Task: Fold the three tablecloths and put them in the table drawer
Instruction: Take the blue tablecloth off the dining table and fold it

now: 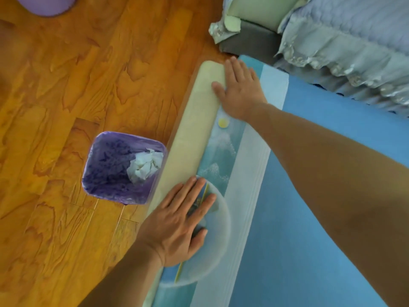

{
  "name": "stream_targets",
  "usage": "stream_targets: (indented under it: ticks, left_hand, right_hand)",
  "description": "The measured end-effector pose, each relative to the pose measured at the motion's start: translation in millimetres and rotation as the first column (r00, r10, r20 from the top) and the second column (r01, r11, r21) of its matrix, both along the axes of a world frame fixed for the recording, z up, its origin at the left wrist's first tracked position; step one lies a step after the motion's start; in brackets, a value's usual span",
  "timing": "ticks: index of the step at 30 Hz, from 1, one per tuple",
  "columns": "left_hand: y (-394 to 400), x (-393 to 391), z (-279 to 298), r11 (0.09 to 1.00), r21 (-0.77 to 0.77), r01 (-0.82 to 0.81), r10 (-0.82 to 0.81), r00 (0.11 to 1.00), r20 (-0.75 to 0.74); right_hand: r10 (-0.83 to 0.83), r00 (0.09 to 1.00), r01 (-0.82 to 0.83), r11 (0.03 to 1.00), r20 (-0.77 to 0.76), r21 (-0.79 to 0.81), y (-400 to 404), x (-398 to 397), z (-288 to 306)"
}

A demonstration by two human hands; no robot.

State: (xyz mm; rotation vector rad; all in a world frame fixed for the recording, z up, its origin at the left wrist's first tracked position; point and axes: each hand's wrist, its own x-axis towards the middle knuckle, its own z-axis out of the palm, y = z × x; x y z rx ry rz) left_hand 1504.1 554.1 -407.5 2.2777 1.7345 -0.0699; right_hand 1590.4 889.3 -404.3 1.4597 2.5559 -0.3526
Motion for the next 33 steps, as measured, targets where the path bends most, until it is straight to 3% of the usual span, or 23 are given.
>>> stream_targets:
  ticks: [2,6,10,12,15,18,21,24,26,29,32,33]
  left_hand:
    - [1.2,0.5,-0.4,1.0,0.009,0.0,0.0,1.0,-0.003]
    - [2.7,0.4,-1.3,1.0,0.028,0.003,-0.002,1.0,-0.009]
    - [5.6,-3.0,-3.3,0.999,0.039,-0.011,0.01,1.0,0.006]
    - [5.4,-3.6,-2.2,0.999,0.049,-0.02,0.02,1.0,0.004]
    - [7.4,-3.5,-2.9,0.997,0.074,-0.032,0.031,0.999,0.006]
    - [5.8,-2.8,-6.4,0.996,0.08,-0.025,0.028,0.999,-0.034]
    - [7.1,-1.5,-8.1,0.996,0.089,-0.022,0.028,0.997,-0.068]
    - [-16.2,11.7,-6.6,0.978,0.082,-0.189,0.199,0.971,-0.134]
    - [-74.6,34.2,-5.9,0.939,0.049,-0.341,0.344,0.933,-0.101]
    - [-199.6,71.5,9.4,0.88,-0.043,-0.473,0.468,0.88,-0.083]
    - [-259.8,90.3,32.1,0.818,-0.108,-0.565,0.57,0.821,0.019]
    - [-259.0,93.7,38.7,0.768,-0.118,-0.63,0.64,0.763,0.096]
  right_hand:
    - [-0.084,0.996,0.085,0.994,0.015,-0.062,27.8,-10.4,5.2]
    - [0.006,0.998,0.002,0.989,0.055,-0.145,44.3,-17.4,23.4]
    - [-0.002,0.997,-0.001,0.999,0.072,0.047,37.0,-16.0,12.5]
    - [-0.089,0.993,0.095,0.993,-0.077,0.071,9.1,-15.1,5.3]
    - [-0.086,0.968,0.095,0.995,-0.236,0.029,-84.9,11.7,-4.0]
    - [0.029,0.97,-0.009,0.996,-0.241,0.083,-197.7,66.9,-15.9]
    - [-0.025,0.974,0.045,0.995,-0.223,0.087,-298.9,128.4,-18.9]
    - [-0.097,0.986,0.108,0.991,-0.134,0.077,-393.0,190.3,-11.4]
    - [-0.212,0.973,0.217,0.975,-0.086,0.048,-455.1,237.5,-6.8]
    - [-0.461,0.887,0.461,0.887,-0.017,0.026,-546.4,310.7,6.3]
    - [-0.726,0.684,0.728,0.686,0.076,0.003,-601.8,360.8,19.9]
    - [-0.776,0.626,0.779,0.627,0.082,-0.016,-607.0,369.3,23.0]
